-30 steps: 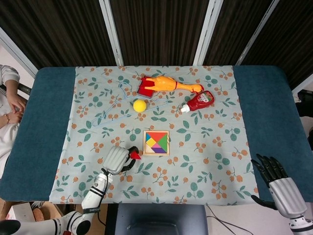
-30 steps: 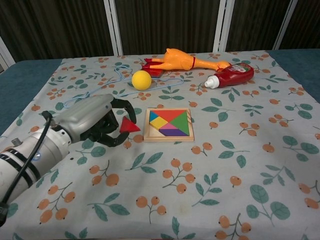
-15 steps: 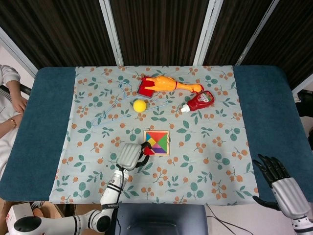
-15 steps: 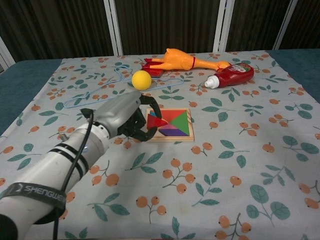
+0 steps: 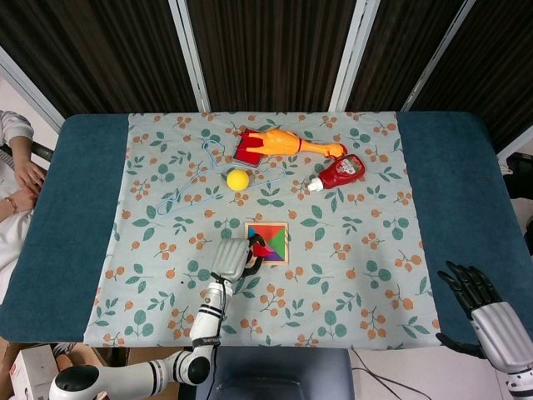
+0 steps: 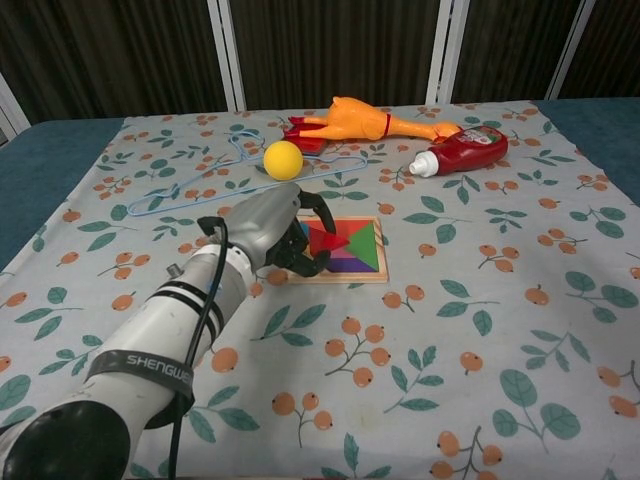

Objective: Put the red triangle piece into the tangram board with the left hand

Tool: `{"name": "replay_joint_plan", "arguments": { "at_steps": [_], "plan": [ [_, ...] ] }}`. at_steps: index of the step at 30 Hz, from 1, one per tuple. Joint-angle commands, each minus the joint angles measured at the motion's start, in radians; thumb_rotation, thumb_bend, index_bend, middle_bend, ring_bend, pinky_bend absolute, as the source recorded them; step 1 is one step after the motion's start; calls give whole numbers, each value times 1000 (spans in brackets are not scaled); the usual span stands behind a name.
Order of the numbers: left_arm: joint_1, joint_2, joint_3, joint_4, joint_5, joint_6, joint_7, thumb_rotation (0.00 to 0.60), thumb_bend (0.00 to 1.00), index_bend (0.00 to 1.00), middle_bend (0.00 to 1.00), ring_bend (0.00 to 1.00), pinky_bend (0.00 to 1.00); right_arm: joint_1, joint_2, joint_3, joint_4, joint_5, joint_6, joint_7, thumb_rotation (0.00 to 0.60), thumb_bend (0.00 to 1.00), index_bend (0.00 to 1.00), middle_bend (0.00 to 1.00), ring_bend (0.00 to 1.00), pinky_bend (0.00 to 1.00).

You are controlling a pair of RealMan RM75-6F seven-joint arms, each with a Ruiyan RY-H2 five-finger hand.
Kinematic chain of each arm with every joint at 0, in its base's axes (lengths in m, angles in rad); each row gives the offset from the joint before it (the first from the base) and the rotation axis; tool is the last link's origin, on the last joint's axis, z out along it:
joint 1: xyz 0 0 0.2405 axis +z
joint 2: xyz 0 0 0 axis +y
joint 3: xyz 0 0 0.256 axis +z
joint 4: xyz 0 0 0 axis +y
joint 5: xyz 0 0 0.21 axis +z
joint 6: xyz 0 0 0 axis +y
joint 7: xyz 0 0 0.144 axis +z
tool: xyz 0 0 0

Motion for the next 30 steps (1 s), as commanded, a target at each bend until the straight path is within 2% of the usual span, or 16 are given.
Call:
{"name": "replay_joint_plan", "arguments": {
  "at_steps": [1, 30],
  "plan": [
    [-3, -8, 4, 10, 1, 7, 6, 600, 409, 614, 1000, 1000, 1000, -1, 0, -1, 1, -3, 3, 2, 600, 203, 0, 0, 0, 0],
    [-18, -58, 8, 96, -25, -4, 9, 600, 410, 563, 1000, 1000, 1000, -8, 7, -3, 11, -7, 22, 29, 600, 203, 0, 0, 0, 0]
  ]
}}
